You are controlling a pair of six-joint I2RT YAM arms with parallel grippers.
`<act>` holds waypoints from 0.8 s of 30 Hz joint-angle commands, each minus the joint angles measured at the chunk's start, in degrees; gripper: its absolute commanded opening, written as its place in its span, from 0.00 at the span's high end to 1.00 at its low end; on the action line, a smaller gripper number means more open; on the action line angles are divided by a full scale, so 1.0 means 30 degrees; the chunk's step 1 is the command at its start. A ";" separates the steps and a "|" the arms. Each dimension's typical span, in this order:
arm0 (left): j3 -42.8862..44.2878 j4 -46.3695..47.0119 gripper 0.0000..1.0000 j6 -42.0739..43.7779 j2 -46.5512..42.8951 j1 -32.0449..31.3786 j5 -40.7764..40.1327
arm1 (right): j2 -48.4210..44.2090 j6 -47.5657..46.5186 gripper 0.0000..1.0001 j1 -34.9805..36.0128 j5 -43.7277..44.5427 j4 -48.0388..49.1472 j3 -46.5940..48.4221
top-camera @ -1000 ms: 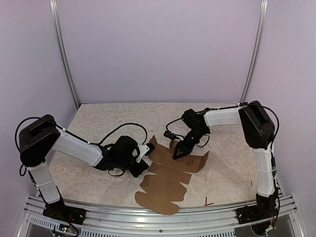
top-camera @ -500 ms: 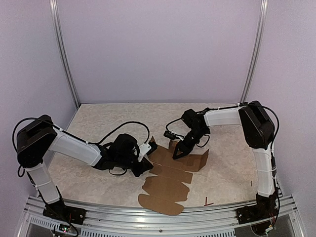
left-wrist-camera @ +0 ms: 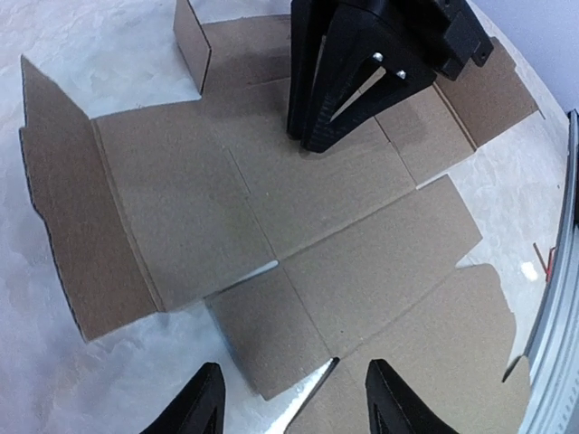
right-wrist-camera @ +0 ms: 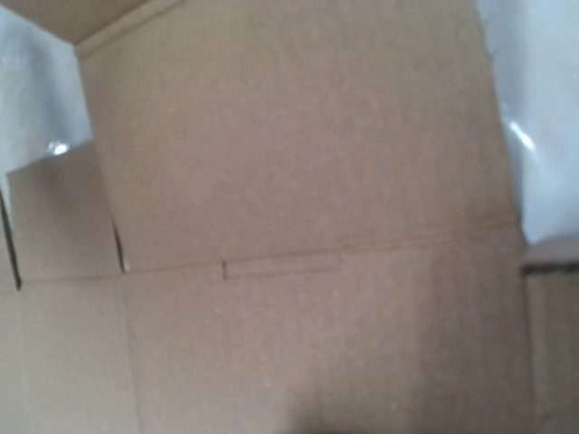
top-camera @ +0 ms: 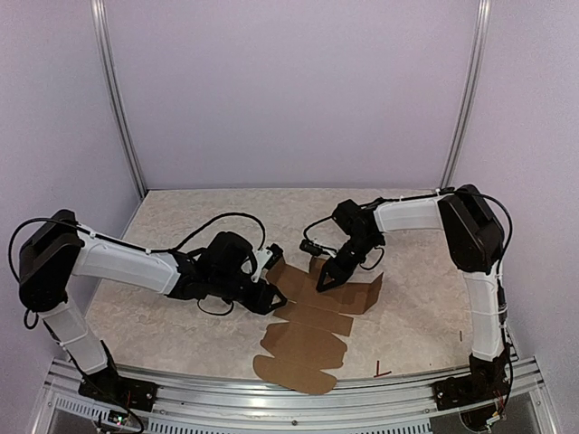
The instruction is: Fold the paper box
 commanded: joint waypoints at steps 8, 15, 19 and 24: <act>-0.0797 -0.1040 0.48 -0.4843 -0.1093 -0.0474 -0.0853 | -0.3505 -0.2564 0.74 0.0438 0.2630 -0.0997 -0.0658; -0.1668 -0.0768 0.48 -0.4527 -0.1768 -0.0444 -0.1625 | -0.4577 -0.7221 0.59 0.2005 0.5471 -0.1128 -0.2339; -0.2691 -0.0252 0.48 -0.4757 -0.2589 -0.0460 -0.2183 | -0.4456 -0.8194 0.51 0.3160 0.7347 0.0593 -0.3184; -0.3663 0.0252 0.48 -0.5002 -0.3296 -0.0356 -0.2676 | -0.3030 -0.7517 0.50 0.4047 0.9185 0.2448 -0.3097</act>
